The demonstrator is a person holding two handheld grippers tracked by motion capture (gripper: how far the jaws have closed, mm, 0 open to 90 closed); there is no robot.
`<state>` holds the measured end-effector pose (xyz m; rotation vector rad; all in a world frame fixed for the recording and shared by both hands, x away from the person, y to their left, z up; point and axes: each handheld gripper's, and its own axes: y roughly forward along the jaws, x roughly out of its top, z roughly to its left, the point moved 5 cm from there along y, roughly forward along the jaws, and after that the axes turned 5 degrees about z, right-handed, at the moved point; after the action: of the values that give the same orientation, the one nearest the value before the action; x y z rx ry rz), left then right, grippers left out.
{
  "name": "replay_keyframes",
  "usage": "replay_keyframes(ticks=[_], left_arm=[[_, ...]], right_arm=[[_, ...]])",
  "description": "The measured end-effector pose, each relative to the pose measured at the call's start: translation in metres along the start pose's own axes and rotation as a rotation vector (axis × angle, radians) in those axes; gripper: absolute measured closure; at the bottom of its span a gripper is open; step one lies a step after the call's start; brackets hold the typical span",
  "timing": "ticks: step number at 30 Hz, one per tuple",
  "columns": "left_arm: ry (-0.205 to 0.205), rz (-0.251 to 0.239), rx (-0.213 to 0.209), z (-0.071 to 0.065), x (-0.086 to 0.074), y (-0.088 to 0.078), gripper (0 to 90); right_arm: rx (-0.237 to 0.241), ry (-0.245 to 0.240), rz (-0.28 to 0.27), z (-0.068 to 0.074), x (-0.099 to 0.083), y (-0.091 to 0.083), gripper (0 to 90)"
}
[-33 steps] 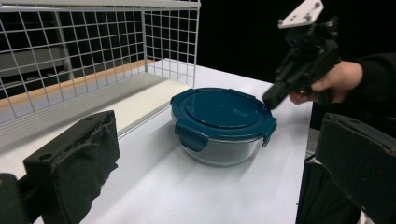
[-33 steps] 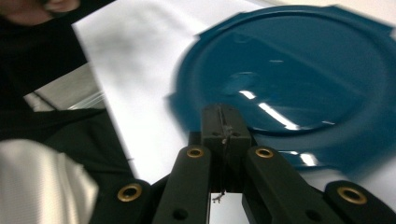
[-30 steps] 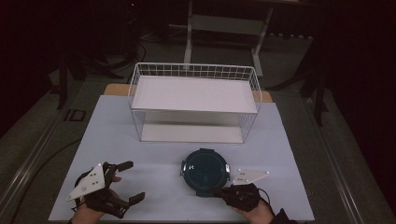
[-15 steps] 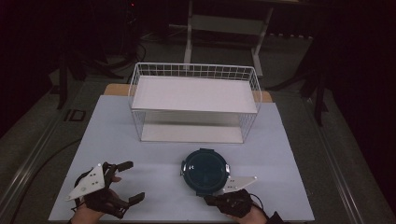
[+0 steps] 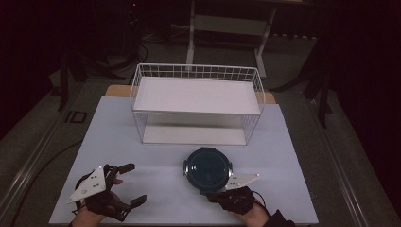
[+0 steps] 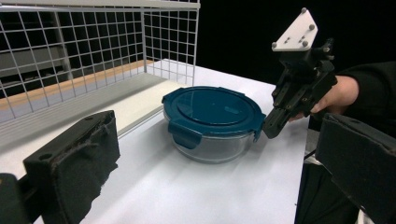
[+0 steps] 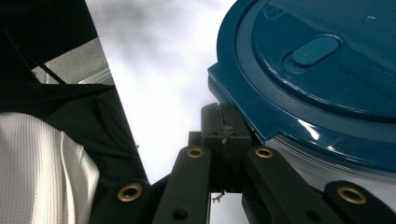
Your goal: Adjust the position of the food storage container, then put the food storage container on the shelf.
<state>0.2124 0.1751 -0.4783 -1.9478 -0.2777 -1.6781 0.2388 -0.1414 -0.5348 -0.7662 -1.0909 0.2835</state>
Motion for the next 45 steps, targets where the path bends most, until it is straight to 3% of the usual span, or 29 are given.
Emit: replay_keyframes(ticks=[24, 29, 36, 41, 45], left_arm=[[-0.001, 0.002, -0.002, 0.0, 0.0, 0.001, 0.0], [-0.011, 0.005, 0.0, 0.001, 0.0, 0.002, 0.0], [-0.049, 0.014, -0.012, 0.002, 0.01, 0.01, 0.0], [-0.073, 0.025, -0.023, 0.005, 0.026, 0.02, 0.0], [-0.045, 0.058, -0.041, 0.002, 0.038, 0.031, 0.0]], right_arm=[[-0.044, 0.012, -0.015, -0.015, 0.007, 0.001, 90.0], [-0.036, 0.014, -0.05, -0.013, 0.01, -0.006, 89.9], [-0.078, -0.029, -0.153, -0.009, 0.025, -0.033, 68.2], [-0.109, -0.029, -0.248, -0.01, 0.04, -0.053, 30.5], [-0.104, -0.047, -0.283, -0.009, 0.048, -0.062, 11.8]])
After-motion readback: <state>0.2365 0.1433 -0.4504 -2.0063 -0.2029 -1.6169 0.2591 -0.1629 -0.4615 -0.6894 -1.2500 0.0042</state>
